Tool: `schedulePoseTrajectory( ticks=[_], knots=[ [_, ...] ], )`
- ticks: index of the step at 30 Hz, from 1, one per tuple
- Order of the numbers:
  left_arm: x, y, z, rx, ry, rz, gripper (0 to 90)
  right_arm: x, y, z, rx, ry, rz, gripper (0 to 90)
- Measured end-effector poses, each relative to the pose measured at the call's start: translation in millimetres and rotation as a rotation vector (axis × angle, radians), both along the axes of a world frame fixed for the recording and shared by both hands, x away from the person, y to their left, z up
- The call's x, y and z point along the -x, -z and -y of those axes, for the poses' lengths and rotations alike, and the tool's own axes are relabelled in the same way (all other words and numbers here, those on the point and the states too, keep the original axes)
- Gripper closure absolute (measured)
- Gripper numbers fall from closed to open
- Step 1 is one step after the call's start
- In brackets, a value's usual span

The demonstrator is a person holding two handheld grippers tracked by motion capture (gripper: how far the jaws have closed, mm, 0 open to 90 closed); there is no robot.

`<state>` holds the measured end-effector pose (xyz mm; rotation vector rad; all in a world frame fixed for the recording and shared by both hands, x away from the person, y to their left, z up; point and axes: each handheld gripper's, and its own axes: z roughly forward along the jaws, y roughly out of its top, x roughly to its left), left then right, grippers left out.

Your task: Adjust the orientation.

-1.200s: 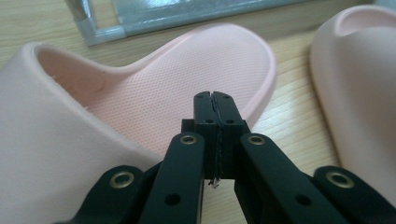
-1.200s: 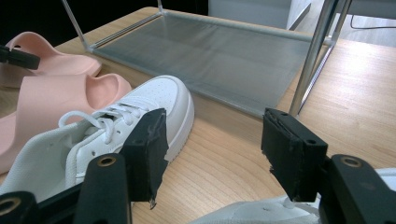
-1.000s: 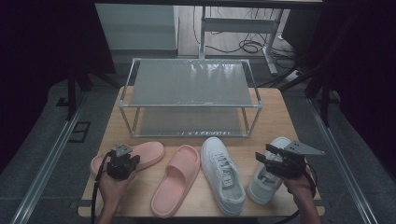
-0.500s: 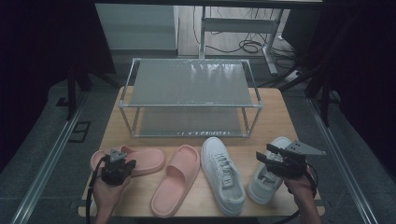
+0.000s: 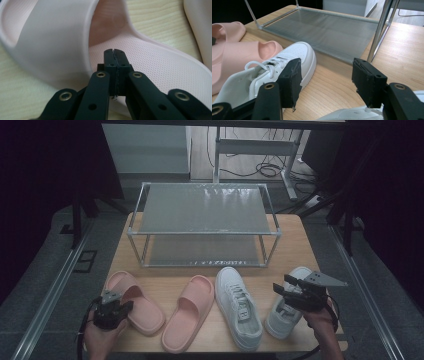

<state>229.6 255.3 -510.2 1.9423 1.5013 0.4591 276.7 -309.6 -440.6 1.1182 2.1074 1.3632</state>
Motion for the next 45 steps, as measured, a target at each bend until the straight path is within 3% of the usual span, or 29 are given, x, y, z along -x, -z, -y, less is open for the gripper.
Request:
schedulePoseTrajectory(
  ticks=[11,19,22,26,31,32,33,34,35,36,37,38,41,45],
  knots=[
    [20.2,-0.8,-20.7,0.029,-0.014,-0.005,90.0,0.1,1.2,-0.3,0.000,-0.003,-0.006,41.5],
    [23.3,-1.1,-31.7,0.042,-0.037,-0.002,89.6,-0.7,1.8,0.3,0.001,-0.001,-0.007,41.5],
    [26.7,-6.8,-36.6,0.078,-0.032,0.018,89.4,-0.6,1.6,0.7,0.000,0.002,-0.006,41.5],
    [27.8,-17.7,-48.5,0.088,-0.057,0.046,89.6,-0.1,1.1,0.6,0.000,0.001,-0.003,41.5],
    [15.3,-24.4,-69.4,0.091,-0.111,0.066,89.9,-0.4,1.3,0.1,0.001,0.000,-0.005,41.5],
    [4.4,-21.6,-79.6,0.096,-0.132,0.063,90.0,-0.5,1.3,0.0,0.002,-0.001,-0.004,41.4],
    [4.4,-21.6,-79.6,0.096,-0.132,0.063,90.0,-0.5,1.3,0.0,0.002,-0.001,-0.004,41.4],
    [-7.4,-16.3,-87.4,0.090,-0.148,0.061,90.0,-0.5,1.2,0.4,0.004,-0.001,-0.005,41.5],
    [-7.4,-16.3,-87.4,0.090,-0.148,0.061,90.0,-0.5,1.2,0.4,0.004,-0.001,-0.005,41.5],
    [-17.6,-11.0,-92.0,0.090,-0.158,0.051,90.0,-0.7,1.4,0.7,0.003,0.001,-0.005,41.5],
    [-17.6,-11.0,-92.0,0.090,-0.158,0.051,90.0,-0.7,1.4,0.7,0.003,0.001,-0.005,41.5],
    [-29.4,-6.0,-95.7,0.087,-0.159,0.040,90.0,-1.0,1.5,1.2,0.002,0.003,-0.005,41.5],
    [-43.9,-1.4,-96.9,0.085,-0.150,0.019,90.0,-1.3,1.7,1.6,0.001,0.005,-0.007,41.5],
    [-56.1,1.5,-95.2,0.068,-0.136,-0.004,90.0,-1.5,2.0,1.4,0.002,0.004,-0.008,41.5]
  ],
)
